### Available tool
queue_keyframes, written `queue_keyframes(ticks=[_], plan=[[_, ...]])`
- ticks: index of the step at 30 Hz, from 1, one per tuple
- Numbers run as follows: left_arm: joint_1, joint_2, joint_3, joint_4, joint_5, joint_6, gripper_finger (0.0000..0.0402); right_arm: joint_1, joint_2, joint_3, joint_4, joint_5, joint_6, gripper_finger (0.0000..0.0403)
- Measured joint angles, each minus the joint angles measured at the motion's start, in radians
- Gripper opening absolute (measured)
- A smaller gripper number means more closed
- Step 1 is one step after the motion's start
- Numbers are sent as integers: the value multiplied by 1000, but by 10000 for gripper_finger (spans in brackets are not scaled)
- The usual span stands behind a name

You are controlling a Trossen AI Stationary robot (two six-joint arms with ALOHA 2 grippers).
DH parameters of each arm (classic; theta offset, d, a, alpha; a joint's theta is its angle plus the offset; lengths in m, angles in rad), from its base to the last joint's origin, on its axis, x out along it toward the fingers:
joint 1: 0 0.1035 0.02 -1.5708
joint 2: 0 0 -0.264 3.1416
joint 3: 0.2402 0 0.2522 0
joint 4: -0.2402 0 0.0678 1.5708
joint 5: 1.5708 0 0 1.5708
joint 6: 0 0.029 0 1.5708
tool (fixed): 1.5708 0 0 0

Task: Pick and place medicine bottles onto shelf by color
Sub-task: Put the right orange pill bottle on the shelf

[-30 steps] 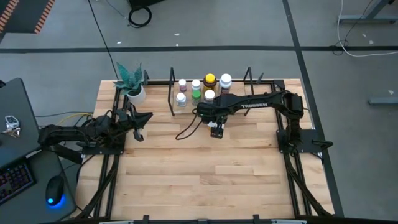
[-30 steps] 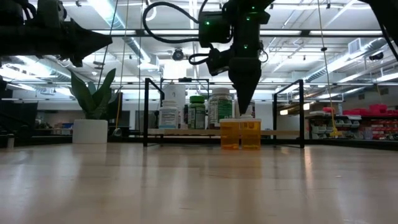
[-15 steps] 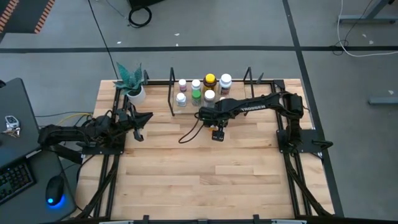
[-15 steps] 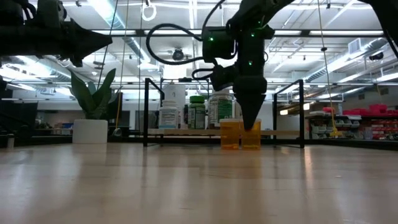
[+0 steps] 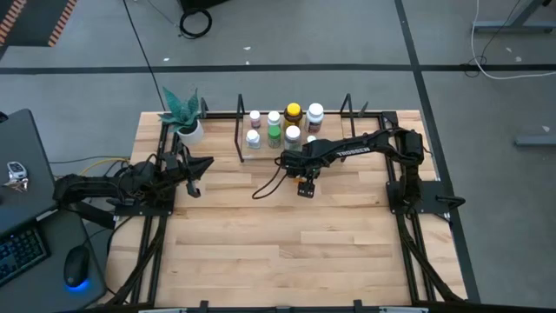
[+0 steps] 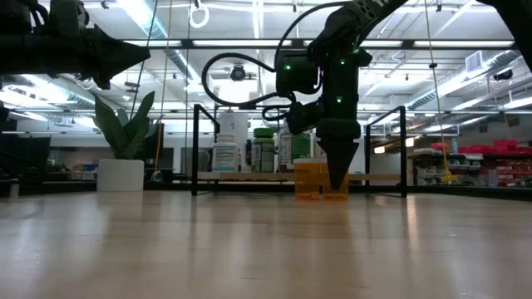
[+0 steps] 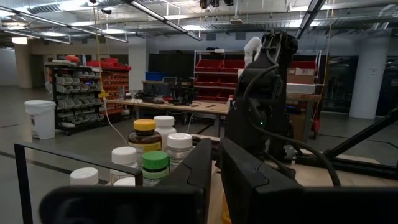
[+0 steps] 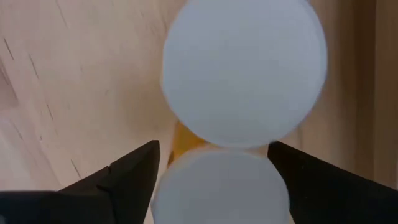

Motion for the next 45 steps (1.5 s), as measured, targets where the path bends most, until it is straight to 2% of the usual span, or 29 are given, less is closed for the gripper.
queue_keyframes(ticks=[9, 18, 33, 45], plan=[[0, 0, 0, 0, 0, 0, 28, -1, 0, -6, 17, -2, 0, 267], [0, 0, 0, 0, 0, 0, 39, -1, 0, -6, 16, -1, 0, 238], [0, 0, 0, 0, 0, 0, 28, -23, -3, 15, -7, 2, -19, 213], [0, 0, 0, 0, 0, 0, 40, -26, -35, 15, -45, -8, -26, 213]])
